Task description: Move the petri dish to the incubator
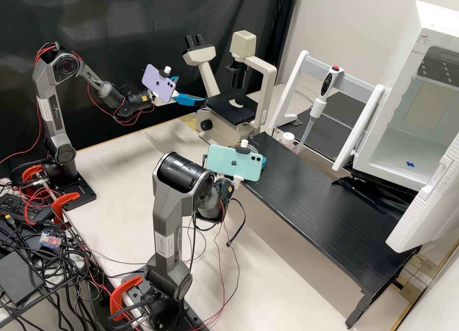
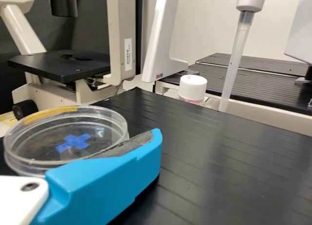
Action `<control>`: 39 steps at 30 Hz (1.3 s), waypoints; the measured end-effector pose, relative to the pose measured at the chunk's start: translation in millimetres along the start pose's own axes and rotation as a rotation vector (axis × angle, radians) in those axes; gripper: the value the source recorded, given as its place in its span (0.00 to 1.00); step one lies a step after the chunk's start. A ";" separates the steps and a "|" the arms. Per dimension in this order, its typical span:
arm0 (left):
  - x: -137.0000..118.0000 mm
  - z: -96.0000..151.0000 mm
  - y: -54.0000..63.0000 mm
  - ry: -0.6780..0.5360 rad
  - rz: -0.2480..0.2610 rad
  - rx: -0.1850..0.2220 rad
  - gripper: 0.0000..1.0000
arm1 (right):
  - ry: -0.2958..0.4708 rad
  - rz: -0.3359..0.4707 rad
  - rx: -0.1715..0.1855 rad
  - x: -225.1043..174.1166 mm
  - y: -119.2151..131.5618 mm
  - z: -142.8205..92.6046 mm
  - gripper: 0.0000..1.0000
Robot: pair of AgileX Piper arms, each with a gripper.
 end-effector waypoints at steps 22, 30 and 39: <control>0.0 0.0 0.0 0.000 0.000 0.000 1.00 | -0.012 0.002 0.052 9.8 9.2 3.5 0.00; 0.0 0.0 0.0 0.000 0.000 0.000 1.00 | -0.019 0.001 0.072 9.4 10.0 5.2 1.00; 0.0 0.0 0.0 0.000 0.000 0.000 1.00 | -0.026 -0.002 0.030 12.7 12.3 4.6 1.00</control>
